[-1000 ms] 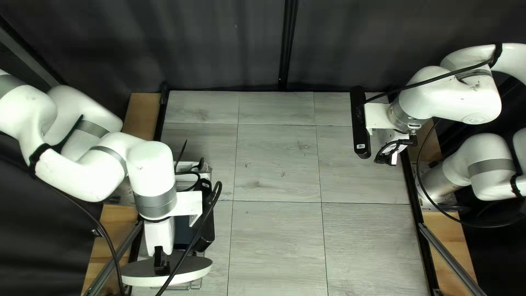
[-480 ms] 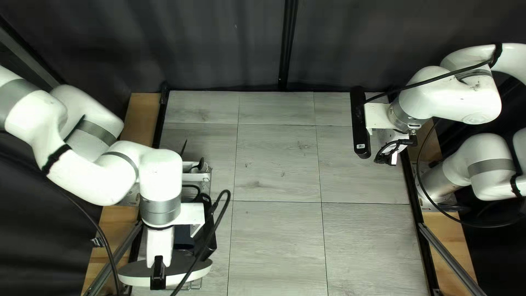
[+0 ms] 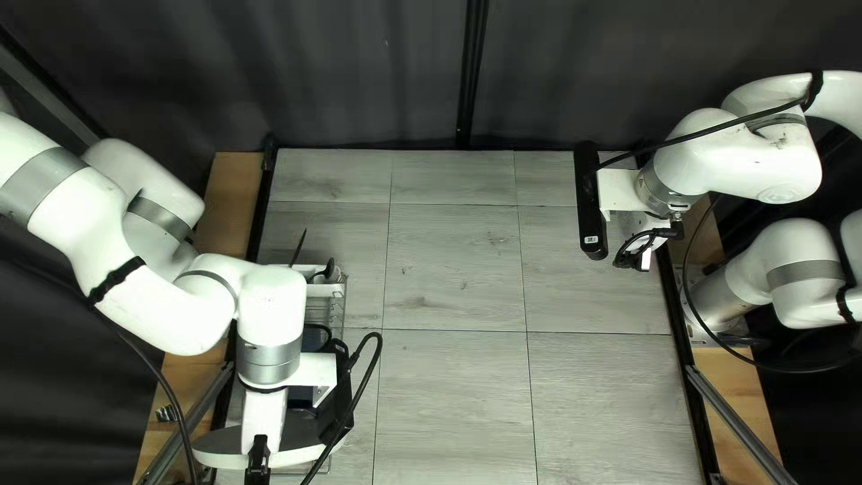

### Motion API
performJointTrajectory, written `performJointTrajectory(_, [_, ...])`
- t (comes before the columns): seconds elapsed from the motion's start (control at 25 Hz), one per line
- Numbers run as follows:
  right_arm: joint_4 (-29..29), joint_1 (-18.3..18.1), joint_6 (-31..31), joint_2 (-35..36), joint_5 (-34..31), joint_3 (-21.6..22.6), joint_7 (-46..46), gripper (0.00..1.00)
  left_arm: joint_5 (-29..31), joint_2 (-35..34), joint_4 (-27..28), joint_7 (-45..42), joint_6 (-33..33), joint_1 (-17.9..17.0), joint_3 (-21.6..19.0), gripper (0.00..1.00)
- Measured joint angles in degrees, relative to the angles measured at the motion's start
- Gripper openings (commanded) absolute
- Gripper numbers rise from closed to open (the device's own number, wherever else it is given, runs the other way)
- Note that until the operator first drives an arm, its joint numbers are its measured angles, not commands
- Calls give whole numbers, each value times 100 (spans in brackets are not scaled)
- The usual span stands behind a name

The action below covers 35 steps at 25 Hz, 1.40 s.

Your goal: Pick up and place plate onto table. Place down one fork to the left of the plate. Place spoon and knife to the right of the plate. Place cup above the knife and spoon

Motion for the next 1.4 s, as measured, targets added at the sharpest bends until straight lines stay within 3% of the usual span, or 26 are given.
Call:
performJointTrajectory(0.32, [0,0,0,0,0,0,0,100,165,-256,19,-233,-55,43,-67,0])
performJointTrajectory(0.56, [0,0,0,0,0,0,0,100,614,-479,488,-866,570,157,-1,0])
performJointTrajectory(0.8, [0,0,0,0,0,0,0,100,1132,-721,1292,-1649,1433,303,118,0])
performJointTrajectory(1.04, [0,0,0,0,0,0,0,100,1770,-472,2553,-2436,2026,456,16,0])
performJointTrajectory(1.24, [0,0,0,0,0,0,0,100,2530,58,3385,-2522,2330,636,-25,0])
performJointTrajectory(1.4, [0,0,0,0,0,0,0,100,3166,887,4059,-2245,2440,746,-38,0])
